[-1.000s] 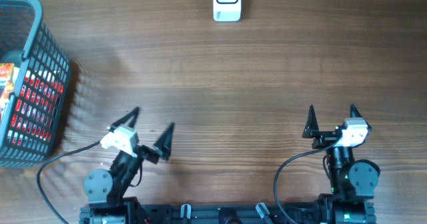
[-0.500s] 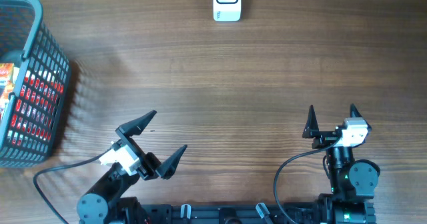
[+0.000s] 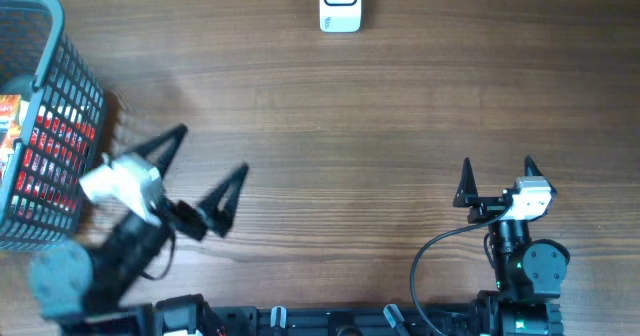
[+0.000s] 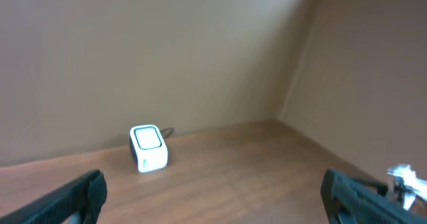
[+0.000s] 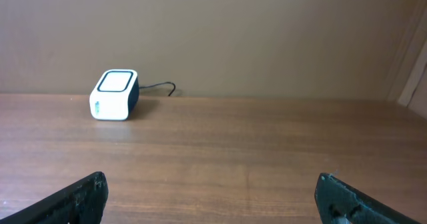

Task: Scan the item barcode
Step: 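Swing the left gripper over the grey basket and lower into it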

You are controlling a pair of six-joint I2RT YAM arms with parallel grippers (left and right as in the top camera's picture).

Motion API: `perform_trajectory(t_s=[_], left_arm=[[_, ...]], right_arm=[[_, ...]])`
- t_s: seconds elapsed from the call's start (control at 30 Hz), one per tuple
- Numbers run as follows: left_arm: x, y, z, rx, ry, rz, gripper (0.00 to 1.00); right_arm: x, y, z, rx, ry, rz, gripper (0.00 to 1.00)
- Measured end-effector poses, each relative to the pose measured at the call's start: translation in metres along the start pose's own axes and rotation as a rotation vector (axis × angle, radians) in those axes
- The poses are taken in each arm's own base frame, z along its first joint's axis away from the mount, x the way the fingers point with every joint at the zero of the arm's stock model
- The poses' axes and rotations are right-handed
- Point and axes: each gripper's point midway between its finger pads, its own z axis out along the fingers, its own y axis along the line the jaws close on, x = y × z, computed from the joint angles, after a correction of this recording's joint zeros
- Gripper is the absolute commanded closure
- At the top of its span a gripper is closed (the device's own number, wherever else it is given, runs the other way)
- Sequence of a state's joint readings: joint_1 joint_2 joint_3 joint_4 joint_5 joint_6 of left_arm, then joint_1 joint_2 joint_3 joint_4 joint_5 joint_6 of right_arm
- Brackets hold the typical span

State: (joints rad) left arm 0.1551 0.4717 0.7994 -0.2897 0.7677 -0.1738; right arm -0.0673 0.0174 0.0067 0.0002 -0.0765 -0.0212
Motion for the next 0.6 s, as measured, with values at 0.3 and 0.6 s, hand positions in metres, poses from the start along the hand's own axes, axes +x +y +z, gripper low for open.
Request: perform_trajectory(t_s=[0.3,0.6], left_arm=[[-0.049,-0.006,0.021,0.078,0.055,-0.006,0.00],[-0.107,0.046,0.017,-0.339,0.208,-0.214,0.00]], right_arm=[[0.000,0.000,0.000,0.000,0.000,0.000,0.00],[0.000,0.000,0.000,0.000,0.000,0.000,0.00]])
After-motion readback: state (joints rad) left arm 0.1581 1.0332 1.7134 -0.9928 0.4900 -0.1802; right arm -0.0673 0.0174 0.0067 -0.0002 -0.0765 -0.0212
